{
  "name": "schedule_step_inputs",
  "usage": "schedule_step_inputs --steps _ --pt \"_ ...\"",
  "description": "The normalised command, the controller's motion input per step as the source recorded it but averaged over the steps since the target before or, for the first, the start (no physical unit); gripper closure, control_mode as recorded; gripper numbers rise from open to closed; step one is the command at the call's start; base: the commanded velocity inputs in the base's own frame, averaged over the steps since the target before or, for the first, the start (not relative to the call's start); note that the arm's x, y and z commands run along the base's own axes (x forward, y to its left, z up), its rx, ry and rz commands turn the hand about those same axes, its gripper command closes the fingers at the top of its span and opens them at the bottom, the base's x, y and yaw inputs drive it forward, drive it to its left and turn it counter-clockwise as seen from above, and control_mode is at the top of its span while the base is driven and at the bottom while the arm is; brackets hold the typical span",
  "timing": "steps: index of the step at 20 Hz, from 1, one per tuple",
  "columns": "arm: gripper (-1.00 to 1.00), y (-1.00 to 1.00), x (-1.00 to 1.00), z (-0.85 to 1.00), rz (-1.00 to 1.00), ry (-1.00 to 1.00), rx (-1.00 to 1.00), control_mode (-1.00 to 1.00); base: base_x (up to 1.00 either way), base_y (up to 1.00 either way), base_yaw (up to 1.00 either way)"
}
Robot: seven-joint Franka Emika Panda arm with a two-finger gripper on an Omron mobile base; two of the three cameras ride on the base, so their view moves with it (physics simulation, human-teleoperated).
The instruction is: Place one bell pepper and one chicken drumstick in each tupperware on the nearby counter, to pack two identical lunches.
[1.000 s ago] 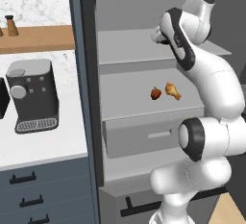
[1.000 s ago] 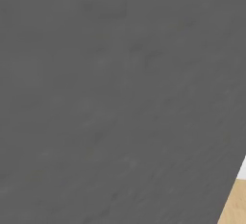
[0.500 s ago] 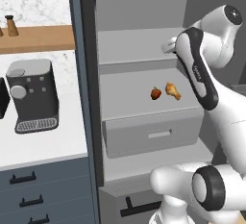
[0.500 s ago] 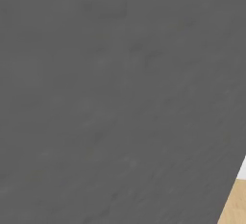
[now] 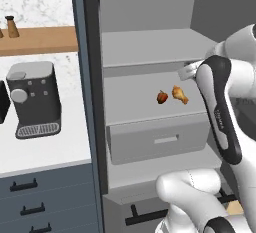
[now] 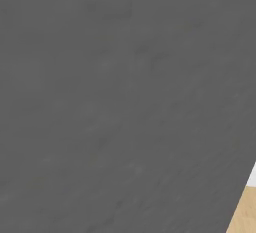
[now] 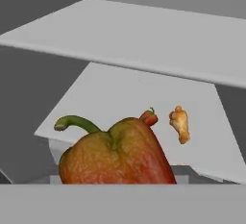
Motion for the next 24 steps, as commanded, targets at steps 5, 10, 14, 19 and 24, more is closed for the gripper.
schedule_step_inputs --steps 5,10,14,19,24 --pt "1.0 0.05 -1.0 -0.57 -0.01 0.39 -0.15 -1.0 0.0 0.0 0.0" --pt "1.0 0.23 -0.73 -0.43 0.0 0.33 -0.04 -1.0 0.0 0.0 0.0" --pt "1.0 0.1 -0.14 -0.1 0.0 0.08 0.0 1.0 -0.74 0.45 0.0" --pt "1.0 0.0 0.0 0.0 0.0 0.0 0.0 1.0 -0.9 0.98 -0.01" --pt "1.0 0.0 0.0 0.0 0.0 0.0 0.0 1.0 -0.19 1.0 0.0"
